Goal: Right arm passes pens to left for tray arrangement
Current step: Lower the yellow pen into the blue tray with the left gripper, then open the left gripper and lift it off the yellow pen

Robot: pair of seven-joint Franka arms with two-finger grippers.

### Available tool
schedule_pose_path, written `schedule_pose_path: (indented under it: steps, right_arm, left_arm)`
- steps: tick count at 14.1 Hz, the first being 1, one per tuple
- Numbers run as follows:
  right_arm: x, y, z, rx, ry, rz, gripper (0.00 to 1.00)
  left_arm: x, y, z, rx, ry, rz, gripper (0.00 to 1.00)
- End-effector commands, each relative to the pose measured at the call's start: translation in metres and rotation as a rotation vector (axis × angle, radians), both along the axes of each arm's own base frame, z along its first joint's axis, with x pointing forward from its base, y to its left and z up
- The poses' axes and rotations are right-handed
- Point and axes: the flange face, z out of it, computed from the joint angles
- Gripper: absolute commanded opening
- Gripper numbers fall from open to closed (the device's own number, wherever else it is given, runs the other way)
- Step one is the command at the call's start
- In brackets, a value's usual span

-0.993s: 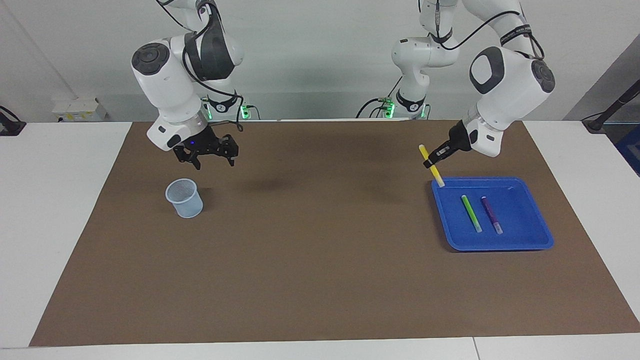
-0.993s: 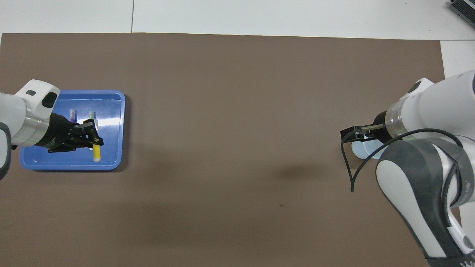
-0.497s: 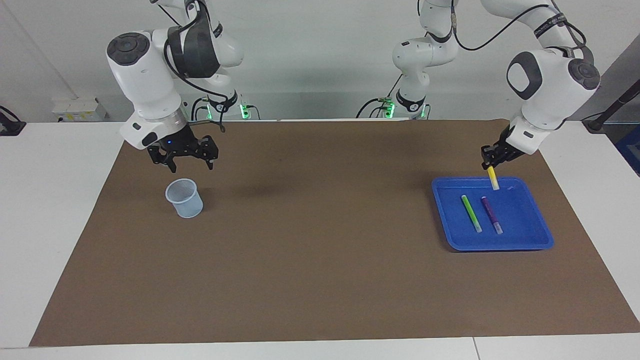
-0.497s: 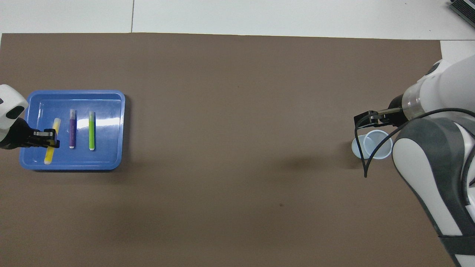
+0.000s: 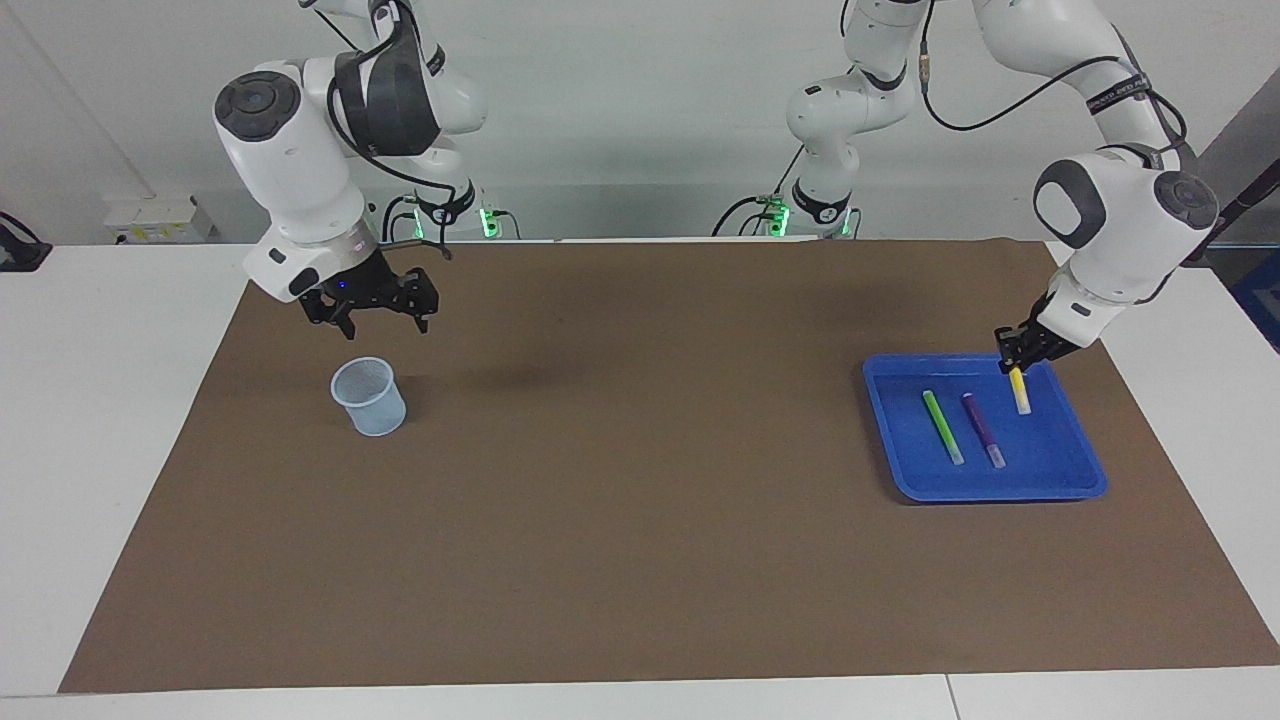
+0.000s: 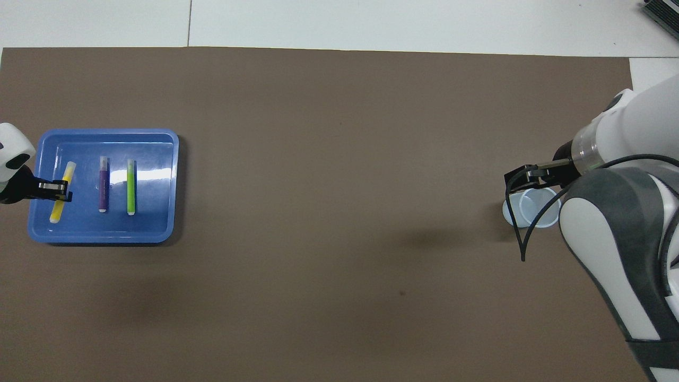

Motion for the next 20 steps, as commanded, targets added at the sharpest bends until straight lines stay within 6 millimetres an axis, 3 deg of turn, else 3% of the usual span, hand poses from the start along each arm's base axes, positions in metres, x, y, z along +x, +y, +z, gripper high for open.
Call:
schedule_pose_path:
  steps: [1, 4, 8, 11, 13, 16, 17, 18, 20]
  right_arm:
    - [-0.007, -0.002, 0.002, -0.022, -0.009, 0.015, 1.0]
    - [-0.007, -0.003, 0.001, -0.021, -0.005, 0.01, 1.0]
    - [-0.008, 0.009, 0.01, -0.016, -0.023, 0.024, 1.0]
    - [-0.016, 0.012, 0.053, -0.012, -0.034, 0.026, 1.0]
    - [-0.017, 0.01, 0.087, -0.008, -0.032, 0.023, 1.0]
    - [-0.009, -0.013, 0.086, -0.001, -0.03, -0.039, 1.0]
    - [-0.008, -0.019, 0.084, 0.013, -0.027, -0.053, 1.0]
    - [-0.008, -0.033, 0.082, 0.024, -0.031, -0.083, 1.0]
    - [-0.011, -0.035, 0.083, 0.024, -0.027, -0.083, 1.0]
  left_arm:
    - [0.01, 0.022, -0.02, 0.015, -0.021, -0.032, 0.0]
    - [0.016, 0.036, -0.053, 0.01, -0.026, -0.021, 0.0]
    - [0.008, 0.048, -0.079, 0.015, -0.056, 0.012, 0.0]
    - [0.001, 0.041, -0.109, 0.021, -0.101, 0.054, 0.0]
    - [0.002, 0.036, -0.118, 0.023, -0.121, 0.058, 0.0]
    - [0.006, 0.036, -0.115, 0.027, -0.131, 0.041, 0.01]
    - [0.008, 0.034, -0.114, 0.027, -0.133, 0.035, 0.56]
    - [0.009, 0.035, -0.112, 0.028, -0.136, 0.033, 0.99]
    - [0.014, 0.036, -0.105, 0.029, -0.137, 0.024, 1.0]
